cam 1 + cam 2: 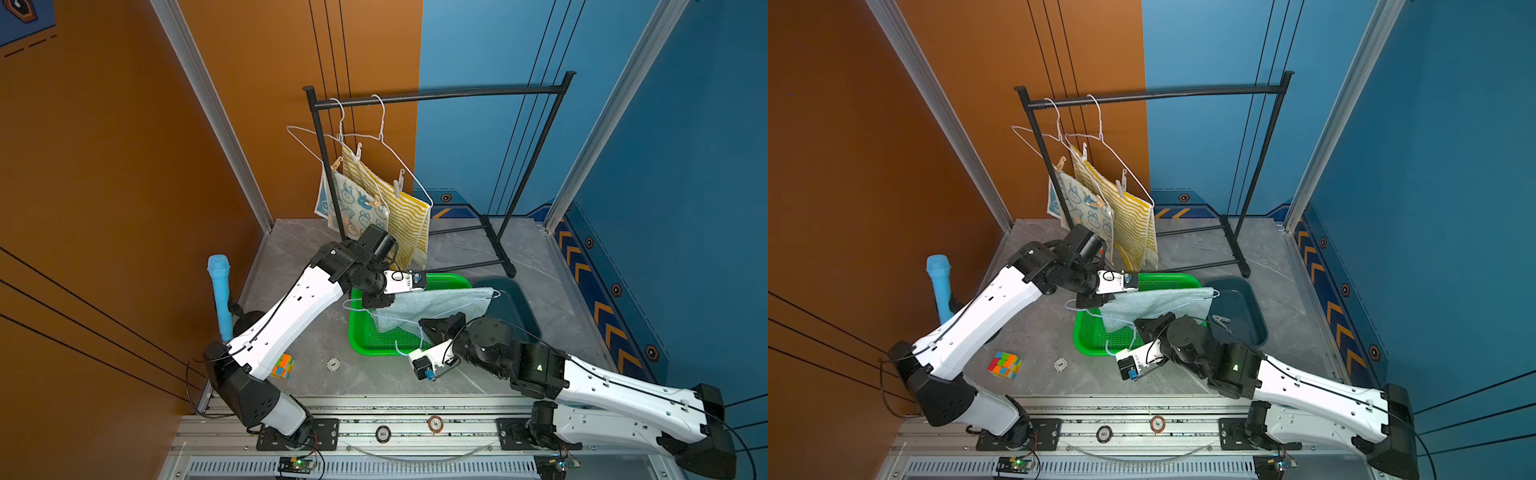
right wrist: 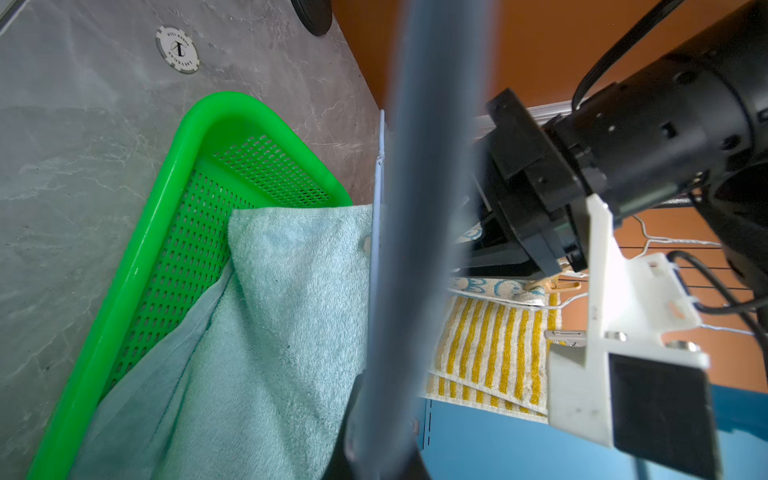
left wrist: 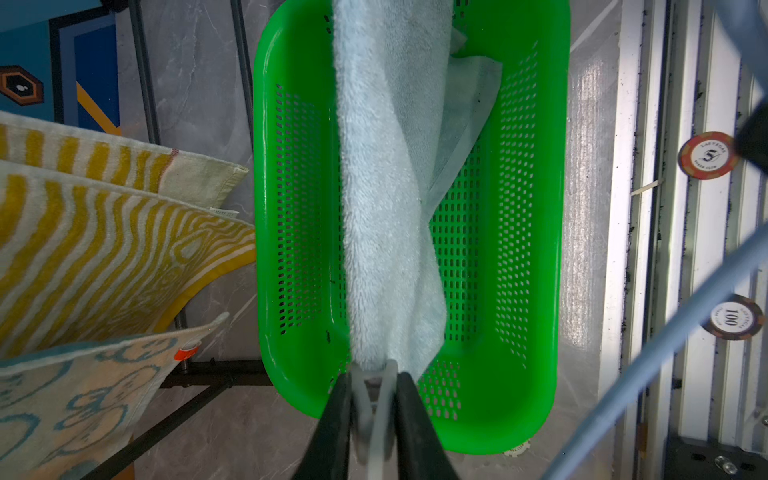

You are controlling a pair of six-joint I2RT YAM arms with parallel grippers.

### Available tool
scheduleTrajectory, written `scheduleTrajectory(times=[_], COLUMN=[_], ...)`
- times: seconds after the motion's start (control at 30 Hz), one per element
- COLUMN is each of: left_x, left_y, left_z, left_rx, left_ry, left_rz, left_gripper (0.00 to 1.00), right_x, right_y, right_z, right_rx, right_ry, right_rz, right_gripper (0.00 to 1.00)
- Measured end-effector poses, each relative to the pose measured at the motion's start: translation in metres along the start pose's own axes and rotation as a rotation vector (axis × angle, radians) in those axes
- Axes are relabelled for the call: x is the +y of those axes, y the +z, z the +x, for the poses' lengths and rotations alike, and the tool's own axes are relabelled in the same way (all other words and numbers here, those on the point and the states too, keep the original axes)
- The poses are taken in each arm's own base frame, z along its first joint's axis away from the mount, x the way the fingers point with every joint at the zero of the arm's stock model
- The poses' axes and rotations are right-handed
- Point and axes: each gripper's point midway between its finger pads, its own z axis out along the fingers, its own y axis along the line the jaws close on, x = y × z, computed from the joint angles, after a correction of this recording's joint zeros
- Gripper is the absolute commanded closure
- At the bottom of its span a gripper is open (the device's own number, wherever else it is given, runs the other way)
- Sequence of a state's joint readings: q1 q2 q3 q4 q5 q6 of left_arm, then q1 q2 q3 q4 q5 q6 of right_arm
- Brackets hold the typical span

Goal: Remove the clothespins securing towels to the hanger
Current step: Remove the clothespin from the hanger.

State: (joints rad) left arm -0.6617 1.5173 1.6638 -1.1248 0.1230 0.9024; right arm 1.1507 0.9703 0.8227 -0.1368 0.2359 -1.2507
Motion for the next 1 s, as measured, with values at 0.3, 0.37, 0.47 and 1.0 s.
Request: scheduleTrajectory(times=[0.3, 0.37, 0.47, 1.0], left_x=[0.0, 0.002, 0.01, 0.037], left_y=[-0.022, -0.028, -0.042, -0.075], left_z=[-0.003, -0.004, -0.006, 0.022], left_rx=[-0.062, -0.085, -0.139, -0.544], left_ry=[-0.012, -0.026, -0.061, -0.527], left_rz=[-0.028, -0.04, -0.093, -0.339], left_gripper=[1.0, 1.0, 1.0, 1.0], right_x=[0.006, 0.007, 0.008, 0.026], right_y=[0.011, 0.014, 0.02, 0.067], right_z=[0.005, 0.005, 0.005, 0.022], right_rx=[0.013, 0.013, 0.015, 0.063], right_ry=[0.021, 0.025, 0.039, 0.272], right_rz=[-0.034, -0.041, -0.053, -0.112], right_gripper=[1.0, 1.0, 1.0, 0.92])
